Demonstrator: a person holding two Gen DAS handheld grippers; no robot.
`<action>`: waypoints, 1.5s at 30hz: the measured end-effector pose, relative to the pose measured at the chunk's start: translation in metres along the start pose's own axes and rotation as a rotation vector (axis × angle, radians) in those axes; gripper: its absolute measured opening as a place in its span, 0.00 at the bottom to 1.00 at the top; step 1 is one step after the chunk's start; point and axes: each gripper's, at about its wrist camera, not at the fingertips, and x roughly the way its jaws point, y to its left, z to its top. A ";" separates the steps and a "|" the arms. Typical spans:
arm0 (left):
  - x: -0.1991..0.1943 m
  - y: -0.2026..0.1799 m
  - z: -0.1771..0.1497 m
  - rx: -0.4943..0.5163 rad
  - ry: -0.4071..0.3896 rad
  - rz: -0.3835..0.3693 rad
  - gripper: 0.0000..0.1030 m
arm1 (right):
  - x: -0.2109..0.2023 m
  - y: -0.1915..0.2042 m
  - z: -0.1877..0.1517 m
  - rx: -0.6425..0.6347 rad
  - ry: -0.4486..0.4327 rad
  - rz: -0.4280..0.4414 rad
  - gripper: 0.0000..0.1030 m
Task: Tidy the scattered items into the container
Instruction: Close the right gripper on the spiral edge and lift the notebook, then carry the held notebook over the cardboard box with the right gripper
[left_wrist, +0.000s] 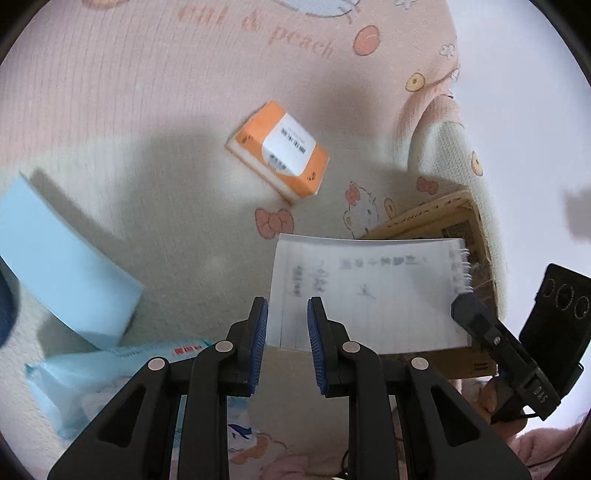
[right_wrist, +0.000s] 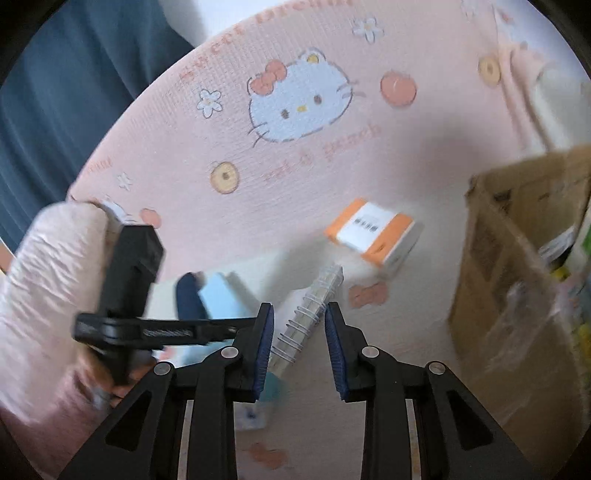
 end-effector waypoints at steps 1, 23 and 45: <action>0.004 0.002 -0.002 -0.012 0.011 -0.011 0.24 | 0.003 -0.001 -0.001 0.022 0.012 0.021 0.25; 0.027 0.019 -0.018 -0.207 -0.091 -0.099 0.45 | 0.005 -0.003 0.006 0.267 0.071 -0.059 0.11; 0.020 0.020 -0.023 -0.416 -0.260 -0.366 0.26 | -0.024 -0.008 0.029 0.376 -0.092 -0.035 0.11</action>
